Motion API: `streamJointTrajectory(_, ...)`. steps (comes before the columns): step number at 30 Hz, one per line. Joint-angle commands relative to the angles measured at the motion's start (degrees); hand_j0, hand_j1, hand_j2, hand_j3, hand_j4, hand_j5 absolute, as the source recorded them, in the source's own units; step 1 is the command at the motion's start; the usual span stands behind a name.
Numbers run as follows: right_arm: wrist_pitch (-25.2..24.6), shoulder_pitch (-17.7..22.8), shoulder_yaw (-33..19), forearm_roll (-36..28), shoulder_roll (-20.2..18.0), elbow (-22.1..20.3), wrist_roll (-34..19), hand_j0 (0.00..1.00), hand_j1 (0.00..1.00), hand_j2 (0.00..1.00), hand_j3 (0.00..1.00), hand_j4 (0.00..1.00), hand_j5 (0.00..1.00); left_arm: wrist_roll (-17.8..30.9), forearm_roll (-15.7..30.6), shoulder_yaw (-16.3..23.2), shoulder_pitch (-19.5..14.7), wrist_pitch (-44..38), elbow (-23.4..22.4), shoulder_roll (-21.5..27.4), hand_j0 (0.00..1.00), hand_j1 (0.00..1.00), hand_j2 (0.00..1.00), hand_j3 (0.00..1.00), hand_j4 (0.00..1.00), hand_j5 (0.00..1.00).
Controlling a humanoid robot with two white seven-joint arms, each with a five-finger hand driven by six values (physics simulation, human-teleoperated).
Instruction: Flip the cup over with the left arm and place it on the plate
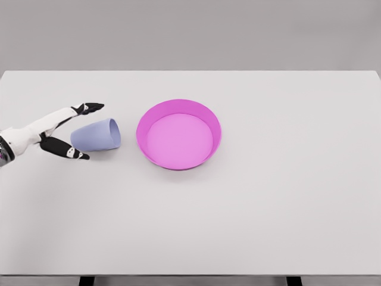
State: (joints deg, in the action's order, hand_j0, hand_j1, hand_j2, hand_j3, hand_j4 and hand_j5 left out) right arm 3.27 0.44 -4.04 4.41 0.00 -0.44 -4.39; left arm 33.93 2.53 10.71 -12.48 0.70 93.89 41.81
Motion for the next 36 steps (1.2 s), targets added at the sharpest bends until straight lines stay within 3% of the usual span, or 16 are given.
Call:
streamJointTrajectory(1, -0.01, 0.00, 0.00, -0.02, 0.00, 0.00, -0.01, 1.00, 1.00, 1.00, 1.00, 1.00, 1.00, 1.07, 0.28, 1.41, -0.18, -6.24, 2.08, -0.85, 1.00, 1.00, 1.00, 1.00, 1.00, 1.00)
streamJointTrajectory(12, -0.01, 0.00, 0.00, 0.07, 0.00, 0.00, -0.01, 1.00, 1.00, 1.00, 1.00, 1.00, 1.00, 1.07, -3.06, 2.38, -4.13, -10.72, 4.28, -0.85, 1.00, 1.00, 1.00, 1.00, 1.00, 1.00)
streamJointTrajectory(17, -0.01, 0.00, 0.00, -0.02, 0.00, 0.00, -0.01, 1.00, 1.00, 1.00, 1.00, 1.00, 1.00, 1.07, -7.45, 2.47, -3.96, -16.17, 4.28, -0.77, 1.00, 1.00, 1.00, 1.00, 1.00, 1.00)
streamJointTrajectory(29, -0.01, 0.00, 0.00, -0.02, 0.00, 0.00, -0.01, 1.00, 1.00, 1.00, 1.00, 1.00, 1.00, 1.07, -8.68, 2.73, -4.92, -23.55, 5.86, -3.49, 1.00, 1.00, 1.00, 1.00, 1.00, 1.00)
streamJointTrajectory(34, -0.01, 0.00, 0.00, 0.07, 0.00, 0.00, -0.01, 1.00, 1.00, 1.00, 1.00, 1.00, 1.00, 1.07, -8.86, 6.69, -6.68, -25.22, 5.86, -4.54, 1.00, 1.00, 1.00, 1.00, 1.00, 1.00)
streamJointTrajectory(36, -0.01, 0.00, 0.00, 0.07, 0.00, 0.00, -0.01, 1.00, 1.00, 1.00, 1.00, 1.00, 1.00, 1.07, -11.41, 6.78, -6.68, -25.75, 5.69, -5.77, 1.00, 1.00, 1.00, 1.00, 1.00, 1.00)
